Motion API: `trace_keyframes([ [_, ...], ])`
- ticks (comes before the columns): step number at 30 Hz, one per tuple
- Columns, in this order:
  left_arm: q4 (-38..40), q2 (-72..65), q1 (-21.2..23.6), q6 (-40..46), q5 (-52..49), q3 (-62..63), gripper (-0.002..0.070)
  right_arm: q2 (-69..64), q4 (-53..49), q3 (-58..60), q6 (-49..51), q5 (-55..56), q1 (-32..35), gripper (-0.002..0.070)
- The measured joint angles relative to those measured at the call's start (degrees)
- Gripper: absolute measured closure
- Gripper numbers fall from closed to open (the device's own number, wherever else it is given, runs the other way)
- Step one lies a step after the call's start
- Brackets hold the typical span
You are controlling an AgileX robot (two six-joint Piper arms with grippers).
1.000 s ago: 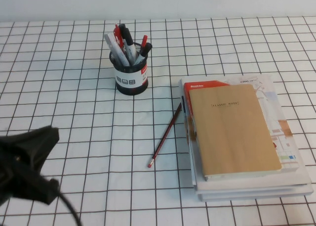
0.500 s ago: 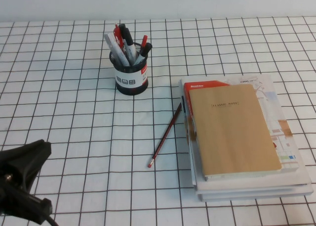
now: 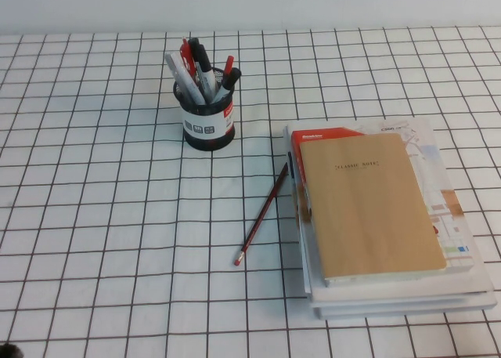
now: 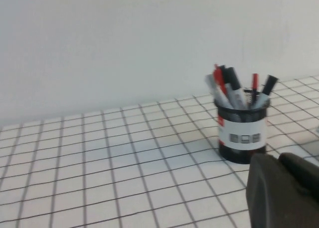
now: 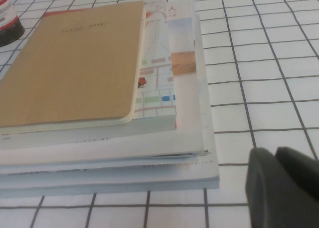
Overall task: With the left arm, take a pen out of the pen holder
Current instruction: 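Take a marker out of the pen holder and lay it on the table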
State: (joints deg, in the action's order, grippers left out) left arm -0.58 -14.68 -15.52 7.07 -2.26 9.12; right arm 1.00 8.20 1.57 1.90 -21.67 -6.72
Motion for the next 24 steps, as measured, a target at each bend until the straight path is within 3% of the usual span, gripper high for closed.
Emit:
trace_keyframes([
  [10,-0.09,14.66,12.59,-4.40,0.23,-9.41,0.0676,0.00,0.00,0.00,0.00,0.00,0.00,0.0691],
  [18,-0.09,15.13,13.45,-6.27,-2.39,-10.50,0.0676,0.00,0.00,0.00,0.00,0.00,0.00,0.0692],
  [24,-1.10,15.13,13.45,-6.63,-9.96,-10.50,0.0676,0.00,0.00,0.00,0.00,0.00,0.00,0.0691],
])
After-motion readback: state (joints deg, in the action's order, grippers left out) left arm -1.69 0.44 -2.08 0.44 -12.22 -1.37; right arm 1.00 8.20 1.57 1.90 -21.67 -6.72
